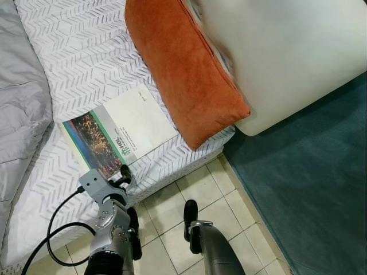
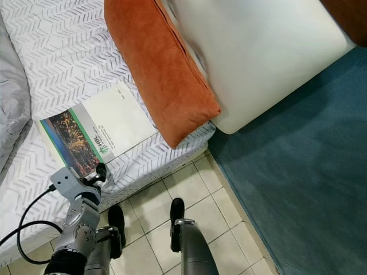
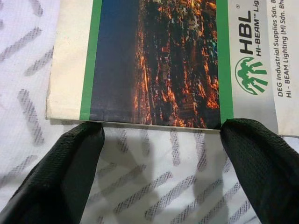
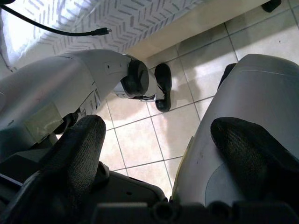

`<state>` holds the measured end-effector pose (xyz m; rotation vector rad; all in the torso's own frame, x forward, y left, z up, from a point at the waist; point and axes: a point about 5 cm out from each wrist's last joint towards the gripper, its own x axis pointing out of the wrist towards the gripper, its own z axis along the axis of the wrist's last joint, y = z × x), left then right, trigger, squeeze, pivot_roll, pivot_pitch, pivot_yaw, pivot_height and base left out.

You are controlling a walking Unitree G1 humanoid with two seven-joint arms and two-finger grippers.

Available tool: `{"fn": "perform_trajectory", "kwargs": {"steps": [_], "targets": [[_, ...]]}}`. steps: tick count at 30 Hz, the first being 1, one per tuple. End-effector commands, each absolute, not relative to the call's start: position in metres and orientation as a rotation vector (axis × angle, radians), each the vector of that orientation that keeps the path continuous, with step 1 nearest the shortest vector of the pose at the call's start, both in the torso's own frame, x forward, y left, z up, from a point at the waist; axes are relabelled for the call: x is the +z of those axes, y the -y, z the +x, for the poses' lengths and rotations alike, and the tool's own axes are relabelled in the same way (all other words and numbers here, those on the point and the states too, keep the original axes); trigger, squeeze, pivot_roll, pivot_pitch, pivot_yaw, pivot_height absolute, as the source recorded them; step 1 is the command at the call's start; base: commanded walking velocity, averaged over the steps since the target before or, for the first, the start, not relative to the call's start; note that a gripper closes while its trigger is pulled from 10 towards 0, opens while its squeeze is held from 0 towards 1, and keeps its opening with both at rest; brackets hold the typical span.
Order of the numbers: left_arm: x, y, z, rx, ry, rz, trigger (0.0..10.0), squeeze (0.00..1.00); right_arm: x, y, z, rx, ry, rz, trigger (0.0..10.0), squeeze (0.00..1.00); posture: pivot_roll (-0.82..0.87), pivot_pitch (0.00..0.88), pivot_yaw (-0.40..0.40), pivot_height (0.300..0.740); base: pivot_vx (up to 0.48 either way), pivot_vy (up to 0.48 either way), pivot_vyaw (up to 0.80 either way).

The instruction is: Clean up the room

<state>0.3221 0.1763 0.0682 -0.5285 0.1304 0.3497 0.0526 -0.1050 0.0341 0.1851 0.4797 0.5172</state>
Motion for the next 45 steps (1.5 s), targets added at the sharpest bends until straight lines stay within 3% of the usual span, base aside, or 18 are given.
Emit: {"fn": "perform_trajectory", "kwargs": {"steps": [1, 9, 11, 12, 18, 20, 21, 22, 23, 25, 27, 29, 31, 37, 45], "targets": [[0.047, -0.175, 0.31, 0.374, -0.211, -0.524, 10.0, 0.0, 0.021, 0.108, 0.034, 0.523, -0.595, 0.181, 10.0, 0.0, -0.31, 0.648, -0.16, 0.74, 0.0, 0.0, 0.0], [0.047, -0.171, 0.314, 0.362, -0.217, -0.536, 10.0, 0.0, 0.02, 0.11, 0.034, 0.523, -0.596, 0.176, 10.0, 0.0, -0.31, 0.651, -0.164, 0.74, 0.0, 0.0, 0.0], [0.048, -0.136, 0.303, 0.248, -0.238, -0.558, 10.0, 0.0, 0.019, 0.112, 0.034, 0.526, -0.6, 0.17, 10.0, 0.0, -0.3, 0.634, -0.156, 0.74, 0.0, 0.0, 0.0], [0.048, -0.104, 0.284, 0.124, -0.263, -0.569, 10.0, 0.0, 0.015, 0.116, 0.037, 0.524, -0.596, 0.162, 10.0, 0.0, -0.27, 0.595, -0.142, 0.74, 0.0, 0.0, 0.0], [0.048, -0.08, 0.241, -0.041, -0.318, -0.541, 10.0, 0.0, 0.015, 0.131, 0.054, 0.494, -0.559, 0.153, 10.0, 0.0, -0.21, 0.488, -0.117, 0.74, 0.0, 0.0, 0.0], [0.05, -0.086, 0.234, -0.084, -0.311, -0.497, 10.0, 0.0, 0.015, 0.139, 0.073, 0.446, -0.517, 0.15, 10.0, 0.0, -0.15, 0.399, -0.094, 0.74, 0.0, 0.0, 0.0], [0.052, -0.088, 0.233, -0.097, -0.304, -0.482, 10.0, 0.0, 0.016, 0.142, 0.08, 0.428, -0.499, 0.15, 10.0, 0.0, -0.15, 0.399, -0.094, 0.74, 0.0, 0.0, 0.0], [0.059, -0.094, 0.235, -0.129, -0.27, -0.423, 10.0, 0.0, 0.02, 0.148, 0.096, 0.376, -0.452, 0.135, 10.0, 0.0, -0.11, 0.328, -0.069, 0.74, 0.0, 0.0, 0.0], [0.059, -0.094, 0.235, -0.129, -0.27, -0.423, 10.0, 0.0, 0.02, 0.148, 0.096, 0.376, -0.452, 0.135, 10.0, 0.0, -0.11, 0.328, -0.069, 0.74, 0.0, 0.0, 0.0], [0.081, -0.112, 0.247, -0.202, -0.147, -0.227, 10.0, 0.0, 0.031, 0.165, 0.144, 0.232, -0.315, 0.114, 10.0, 0.0, -0.04, 0.196, -0.027, 0.74, 0.0, 0.0, 0.0], [0.081, -0.112, 0.247, -0.202, -0.147, -0.227, 10.0, 0.0, 0.031, 0.165, 0.144, 0.232, -0.315, 0.114, 10.0, 0.0, -0.04, 0.196, -0.027, 0.74, 0.0, 0.0, 0.0], [0.09, -0.134, 0.257, -0.192, -0.1, -0.042, 10.0, 0.0, 0.039, 0.175, 0.183, 0.14, -0.219, 0.107, 10.0, 0.0, 0.01, 0.084, -0.001, 0.74, 0.0, 0.0, 0.0], [0.091, -0.153, 0.264, -0.152, -0.091, 0.087, 10.0, 0.0, 0.045, 0.181, 0.211, 0.077, -0.162, 0.113, 10.0, 0.0, 0.02, 0.029, 0.002, 0.74, 0.0, 0.0, 0.0], [0.084, -0.196, 0.257, -0.054, -0.131, 0.174, 10.0, 0.0, 0.063, 0.191, 0.246, -0.059, -0.066, 0.168, 10.0, 0.0, 0.07, 0.0, 0.004, 0.74, 0.0, 0.0, 0.0], [0.07, -0.19, 0.243, -0.024, -0.172, 0.109, 10.0, 0.0, 0.062, 0.193, 0.261, -0.068, -0.057, 0.169, 10.0, 0.0, 0.09, 0.0, -0.024, 0.74, 0.0, 0.0, 0.0]]}}
